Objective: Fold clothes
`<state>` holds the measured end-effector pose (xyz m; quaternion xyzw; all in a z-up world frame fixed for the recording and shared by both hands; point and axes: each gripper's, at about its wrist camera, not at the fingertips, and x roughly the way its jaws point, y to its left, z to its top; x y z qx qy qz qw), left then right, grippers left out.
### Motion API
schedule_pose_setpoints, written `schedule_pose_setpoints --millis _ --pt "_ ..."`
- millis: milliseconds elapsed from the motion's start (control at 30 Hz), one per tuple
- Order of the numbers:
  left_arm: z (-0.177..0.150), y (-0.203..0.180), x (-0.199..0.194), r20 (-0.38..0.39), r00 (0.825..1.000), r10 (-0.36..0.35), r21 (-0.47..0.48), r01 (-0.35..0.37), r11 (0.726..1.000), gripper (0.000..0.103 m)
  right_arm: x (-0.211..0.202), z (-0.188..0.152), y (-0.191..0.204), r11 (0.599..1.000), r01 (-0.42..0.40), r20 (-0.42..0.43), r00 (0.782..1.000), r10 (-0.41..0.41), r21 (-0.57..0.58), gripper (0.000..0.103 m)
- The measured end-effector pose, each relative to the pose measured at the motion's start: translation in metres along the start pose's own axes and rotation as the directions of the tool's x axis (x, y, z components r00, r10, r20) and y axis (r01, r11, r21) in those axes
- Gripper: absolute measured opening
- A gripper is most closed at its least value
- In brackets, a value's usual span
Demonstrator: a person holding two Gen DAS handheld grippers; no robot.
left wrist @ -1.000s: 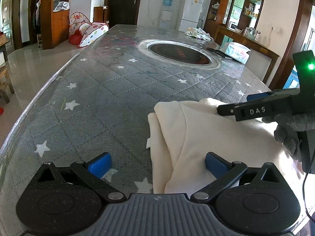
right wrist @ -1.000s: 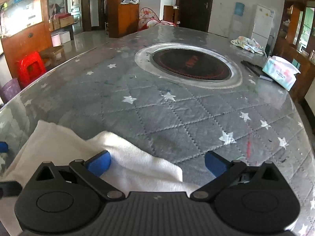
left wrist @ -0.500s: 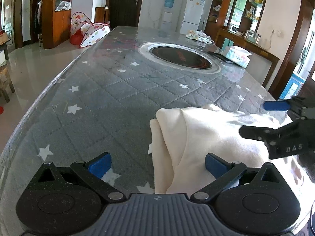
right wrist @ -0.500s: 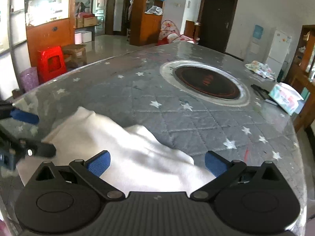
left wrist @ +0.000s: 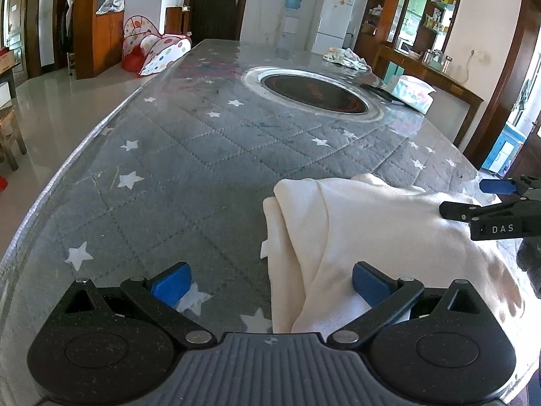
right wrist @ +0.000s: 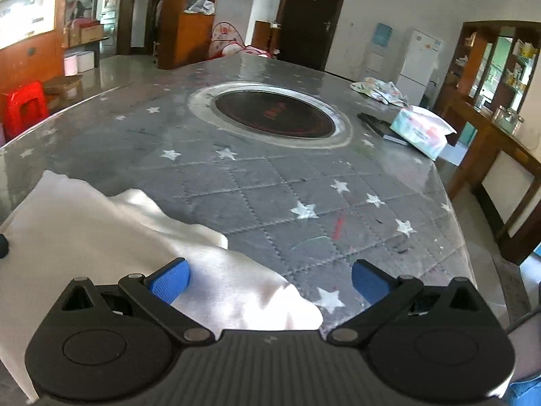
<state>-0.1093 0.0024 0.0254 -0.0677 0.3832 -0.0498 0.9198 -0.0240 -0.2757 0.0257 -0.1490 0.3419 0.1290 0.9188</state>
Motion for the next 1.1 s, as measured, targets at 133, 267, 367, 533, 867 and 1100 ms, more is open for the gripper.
schedule_pose_setpoints --millis 133,267,367,533,867,1100 --pt "0.004 0.005 -0.007 0.026 1.0 0.016 0.001 -0.016 1.0 0.103 -0.017 0.002 0.007 0.999 -0.034 0.055 0.998 0.036 -0.032 0.103" --pt "0.01 0.017 -0.01 0.041 0.999 0.035 -0.038 -0.033 0.999 0.103 -0.036 0.004 0.027 0.986 -0.117 0.085 0.988 0.127 -0.117 0.103" --pt "0.014 0.028 -0.012 0.043 0.998 0.036 -0.086 -0.032 0.996 0.103 -0.047 0.001 0.047 0.962 -0.201 0.074 0.973 0.218 -0.186 0.103" --pt "0.016 0.039 -0.012 0.031 0.999 0.042 -0.139 -0.037 0.99 0.103 -0.064 -0.006 0.087 0.904 -0.315 0.049 0.938 0.342 -0.291 0.103" --pt "0.016 0.046 -0.012 0.018 0.999 0.027 -0.194 -0.023 0.981 0.103 -0.084 -0.019 0.152 0.784 -0.412 0.003 0.884 0.467 -0.465 0.095" --pt "0.016 0.054 -0.014 0.019 0.999 -0.034 -0.246 0.038 0.968 0.102 -0.08 -0.023 0.184 0.742 -0.41 -0.022 0.882 0.471 -0.53 0.07"
